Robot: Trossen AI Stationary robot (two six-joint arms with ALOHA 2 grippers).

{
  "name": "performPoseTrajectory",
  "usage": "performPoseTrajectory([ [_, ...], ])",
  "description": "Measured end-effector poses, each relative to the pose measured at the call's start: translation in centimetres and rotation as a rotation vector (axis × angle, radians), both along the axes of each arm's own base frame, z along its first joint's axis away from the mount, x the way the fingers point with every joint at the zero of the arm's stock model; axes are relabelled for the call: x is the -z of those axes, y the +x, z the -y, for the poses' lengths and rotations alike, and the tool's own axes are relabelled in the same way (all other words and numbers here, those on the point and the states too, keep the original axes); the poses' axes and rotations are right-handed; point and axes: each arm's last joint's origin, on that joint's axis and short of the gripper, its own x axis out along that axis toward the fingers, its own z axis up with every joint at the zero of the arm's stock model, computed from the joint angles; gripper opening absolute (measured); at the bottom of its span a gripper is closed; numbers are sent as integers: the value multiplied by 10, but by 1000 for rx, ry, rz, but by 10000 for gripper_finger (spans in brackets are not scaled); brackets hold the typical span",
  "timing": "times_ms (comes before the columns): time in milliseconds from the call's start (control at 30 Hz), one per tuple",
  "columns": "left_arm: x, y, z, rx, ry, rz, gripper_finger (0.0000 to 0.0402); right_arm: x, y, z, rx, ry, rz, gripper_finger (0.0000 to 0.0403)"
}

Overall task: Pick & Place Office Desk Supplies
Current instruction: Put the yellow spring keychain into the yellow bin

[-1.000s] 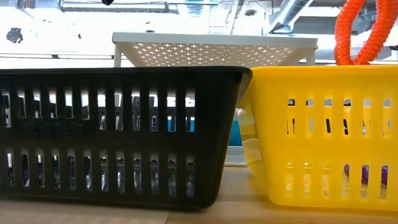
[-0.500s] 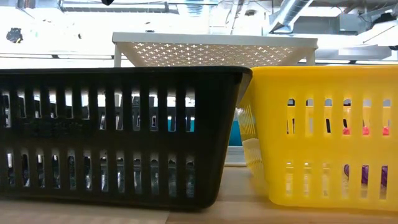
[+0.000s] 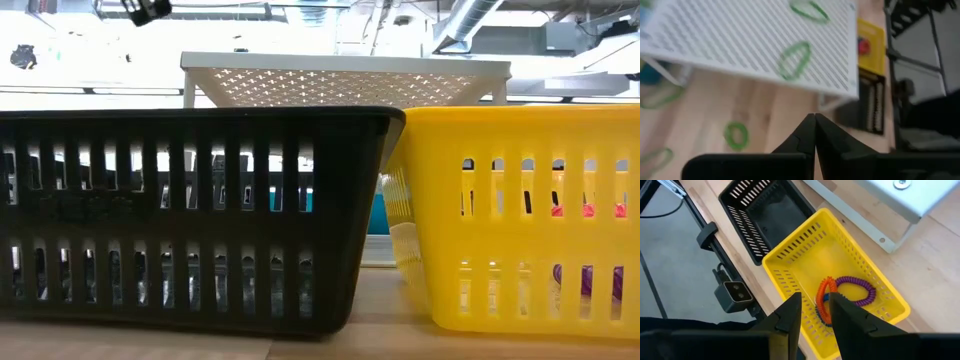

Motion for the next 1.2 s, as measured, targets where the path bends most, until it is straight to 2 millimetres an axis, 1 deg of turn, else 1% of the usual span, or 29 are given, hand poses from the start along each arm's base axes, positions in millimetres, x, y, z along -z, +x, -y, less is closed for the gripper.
performPoseTrajectory([
  [100,4,-3,10,33,-37,-32,0,0,0,0,0,0,-1,98],
  [200,21,-5,21,47,-74,-97,0,0,0,0,-5,7,-9,98],
  [333,57,-12,39,95,-121,-218,0,0,-1,0,-5,7,-15,98],
  [433,89,-15,51,113,-168,-259,0,0,-1,0,-6,9,-16,98],
  [633,149,-25,76,147,-339,-216,0,0,-1,0,-14,22,-28,98],
  [767,177,-37,84,130,-450,-222,1,1,-1,-1,-16,25,-31,98],
  [833,186,-44,86,118,-475,-239,7,1,-1,-1,-17,27,-32,98],
  [933,193,-49,89,125,-485,-239,30,1,-1,-1,-17,27,-32,98],
  [1067,198,-53,90,144,-482,-242,85,1,-2,0,-17,22,-38,98],
  [1200,198,-54,90,159,-450,-217,143,1,-2,0,-8,25,-36,98],
])
